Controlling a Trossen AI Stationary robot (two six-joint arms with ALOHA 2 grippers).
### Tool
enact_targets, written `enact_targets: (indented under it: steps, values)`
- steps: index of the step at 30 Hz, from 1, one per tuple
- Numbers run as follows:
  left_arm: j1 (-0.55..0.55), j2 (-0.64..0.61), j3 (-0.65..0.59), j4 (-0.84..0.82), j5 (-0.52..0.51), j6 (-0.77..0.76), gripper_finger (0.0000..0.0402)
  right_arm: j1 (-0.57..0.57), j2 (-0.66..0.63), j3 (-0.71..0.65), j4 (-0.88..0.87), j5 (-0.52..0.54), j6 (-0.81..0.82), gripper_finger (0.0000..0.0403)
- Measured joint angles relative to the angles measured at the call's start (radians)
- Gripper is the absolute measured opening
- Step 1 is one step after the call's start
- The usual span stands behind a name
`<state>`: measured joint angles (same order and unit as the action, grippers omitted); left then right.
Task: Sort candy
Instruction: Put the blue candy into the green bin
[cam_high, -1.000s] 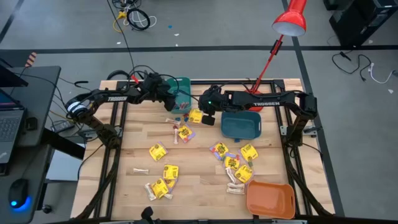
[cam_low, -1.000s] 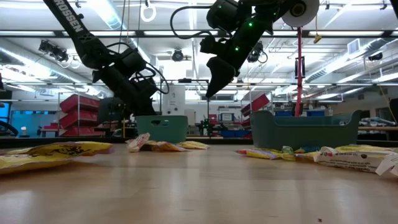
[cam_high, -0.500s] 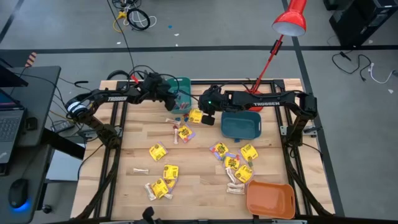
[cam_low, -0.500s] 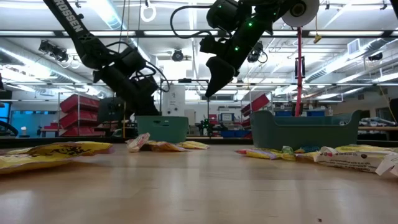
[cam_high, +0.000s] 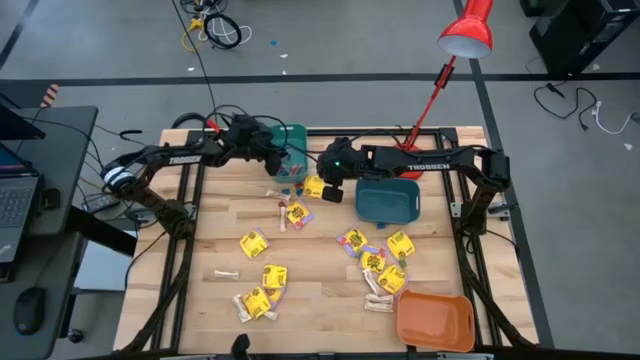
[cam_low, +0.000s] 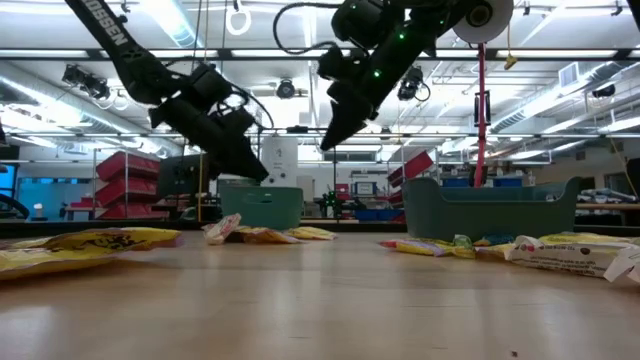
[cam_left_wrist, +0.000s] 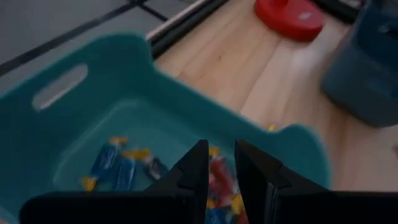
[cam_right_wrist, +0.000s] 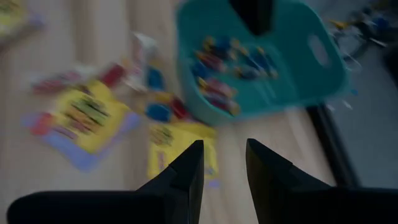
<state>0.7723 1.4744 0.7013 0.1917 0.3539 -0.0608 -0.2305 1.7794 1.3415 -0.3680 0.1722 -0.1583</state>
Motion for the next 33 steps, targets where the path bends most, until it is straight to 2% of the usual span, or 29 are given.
enact_targets:
  steps: [4,8,13,18,25,33]
  values:
    - [0.0,-0.068,0.0,-0.001,0.008,0.001,0.0081,0.02,0.001,0.0,0.043,-0.094,-0.056,0.0105]
    - [-0.01,-0.146,0.0,-0.002,0.031,0.01,0.0081,0.07,0.003,-0.001,0.082,-0.103,-0.138,0.0105]
    - [-0.038,-0.246,0.0,-0.003,0.092,0.033,0.0081,0.111,0.004,-0.001,0.152,-0.057,-0.178,0.0105]
    - [-0.07,-0.355,0.0,-0.019,0.139,0.035,0.0081,0.117,0.068,0.0,0.225,-0.056,-0.193,0.0105]
    - [-0.101,-0.521,0.0,-0.137,0.15,0.082,0.0081,0.116,0.178,-0.001,0.271,0.003,-0.202,0.0105]
    - [-0.106,-0.679,0.0,-0.219,0.144,0.11,0.0081,0.106,0.248,0.0,0.333,0.01,-0.203,0.0105]
